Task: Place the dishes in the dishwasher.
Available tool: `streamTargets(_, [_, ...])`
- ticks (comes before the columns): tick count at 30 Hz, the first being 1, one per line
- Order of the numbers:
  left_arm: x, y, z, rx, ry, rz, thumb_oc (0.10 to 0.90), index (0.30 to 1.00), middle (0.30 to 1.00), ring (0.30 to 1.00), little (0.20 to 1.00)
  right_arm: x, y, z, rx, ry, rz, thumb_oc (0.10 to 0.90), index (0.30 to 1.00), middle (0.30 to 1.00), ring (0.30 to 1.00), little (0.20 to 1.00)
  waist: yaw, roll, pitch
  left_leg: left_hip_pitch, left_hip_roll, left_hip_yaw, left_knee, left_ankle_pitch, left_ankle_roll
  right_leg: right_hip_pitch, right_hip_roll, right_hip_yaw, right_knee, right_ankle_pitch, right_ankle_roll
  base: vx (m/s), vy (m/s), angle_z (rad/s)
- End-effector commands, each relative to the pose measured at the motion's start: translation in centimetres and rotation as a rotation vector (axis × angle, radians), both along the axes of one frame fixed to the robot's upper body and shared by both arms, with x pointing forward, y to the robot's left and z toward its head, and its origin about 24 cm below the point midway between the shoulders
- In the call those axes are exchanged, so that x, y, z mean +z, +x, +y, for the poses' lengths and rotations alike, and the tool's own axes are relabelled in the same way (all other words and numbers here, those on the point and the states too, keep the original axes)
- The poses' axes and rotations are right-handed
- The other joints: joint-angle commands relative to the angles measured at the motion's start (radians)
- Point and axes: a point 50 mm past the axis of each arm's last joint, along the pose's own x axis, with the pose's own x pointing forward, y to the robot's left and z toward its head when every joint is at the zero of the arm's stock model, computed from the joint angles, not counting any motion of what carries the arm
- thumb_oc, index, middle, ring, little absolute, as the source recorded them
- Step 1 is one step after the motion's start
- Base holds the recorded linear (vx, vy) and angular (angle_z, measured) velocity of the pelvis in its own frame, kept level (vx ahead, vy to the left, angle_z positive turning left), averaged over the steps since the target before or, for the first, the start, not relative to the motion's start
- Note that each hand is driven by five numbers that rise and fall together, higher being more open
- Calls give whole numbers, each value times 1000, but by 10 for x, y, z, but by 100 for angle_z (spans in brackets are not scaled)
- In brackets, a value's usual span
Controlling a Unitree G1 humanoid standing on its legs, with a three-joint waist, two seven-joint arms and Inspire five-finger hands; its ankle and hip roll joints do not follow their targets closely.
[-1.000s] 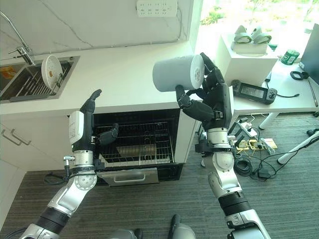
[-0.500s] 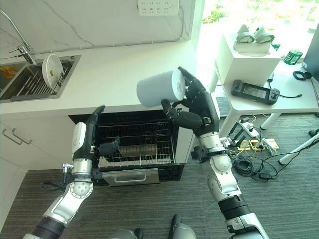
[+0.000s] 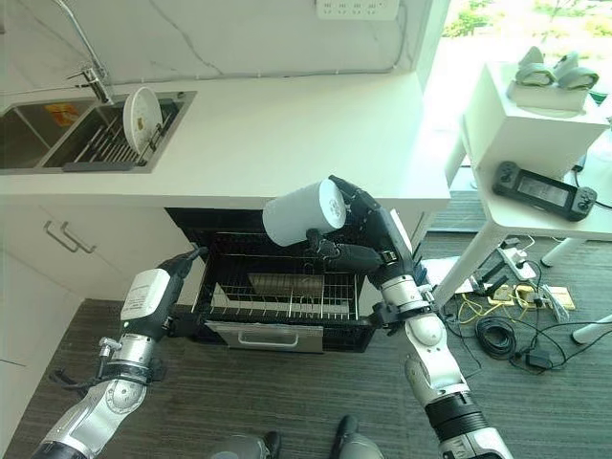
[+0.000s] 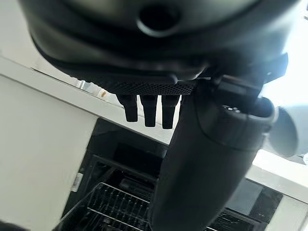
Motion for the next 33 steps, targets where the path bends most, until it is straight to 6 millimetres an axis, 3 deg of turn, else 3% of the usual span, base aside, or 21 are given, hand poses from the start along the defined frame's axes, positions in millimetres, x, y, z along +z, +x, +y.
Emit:
streamTargets(1, [37, 10, 11, -43, 106, -167, 800, 900, 900, 900, 900, 43, 13, 12, 10, -5, -213, 400, 300, 300, 300, 300, 12, -30, -51, -67, 36, 66, 59, -60, 22, 134, -57, 17, -23, -149, 140, 64, 0, 17])
streamTargets(6, [34, 11, 16, -30, 150, -169, 800, 900, 900, 900, 900, 44, 21, 16, -17, -76, -212, 400, 300, 300, 300, 300, 27, -23, -33, -66, 34, 38, 59, -46, 20, 150, -55, -1, -23, -146, 132, 91, -12, 17])
streamTargets(11, [34, 13, 14, -65, 173, -163, 800, 900, 900, 900, 900, 46, 30, 6, -89, -110, -195, 400, 300, 300, 300, 300, 38, -12, -14, -75, 37, 25, 59, -35, 17, 152, -58, -15, -23, -140, 131, 63, -15, 21])
streamTargets(23, [31, 16, 6, -133, 236, -115, 800, 900, 900, 900, 900, 33, 35, -11, -135, -206, -111, 400, 300, 300, 300, 300, 17, 5, 35, -109, 38, 21, 59, -14, 18, 122, -52, -6, -23, -126, 134, 26, 19, 7])
streamTargets(25, [42, 29, 2, -156, 262, -162, 800, 900, 900, 900, 900, 39, 45, -17, -167, -258, -107, 400, 300, 300, 300, 300, -1, 2, 91, -144, 38, 28, 59, -5, 21, 79, -39, 18, -23, -116, 135, -166, 15, 1])
streamTargets(33, [55, 43, -1, -160, 289, -205, 800, 900, 900, 900, 900, 37, 51, -31, -217, -308, -83, 400, 300, 300, 300, 300, -7, -9, 134, -178, 36, 32, 59, 6, 24, 46, -29, 27, -23, -105, 137, -77, -30, -3])
